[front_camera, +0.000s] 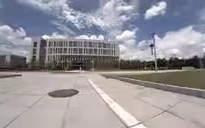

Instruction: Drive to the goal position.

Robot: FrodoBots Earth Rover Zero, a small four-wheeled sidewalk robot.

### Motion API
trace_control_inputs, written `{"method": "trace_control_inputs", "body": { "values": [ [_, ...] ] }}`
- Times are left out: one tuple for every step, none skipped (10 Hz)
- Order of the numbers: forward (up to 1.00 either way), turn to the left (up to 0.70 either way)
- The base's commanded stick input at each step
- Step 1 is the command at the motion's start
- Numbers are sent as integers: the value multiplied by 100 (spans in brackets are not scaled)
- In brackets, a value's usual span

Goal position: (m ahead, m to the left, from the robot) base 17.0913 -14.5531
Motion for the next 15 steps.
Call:
{"method": "trace_control_inputs", "body": {
  "values": [
    [70, -3],
    [70, 7],
    [70, 4],
    [70, 0],
    [70, 0],
    [70, 0],
    [70, 0],
    [70, 0],
    [70, 0],
    [70, 0],
    [70, 0],
    [70, 0],
    [70, 0],
    [70, 0],
    [70, 0]
  ]
}}
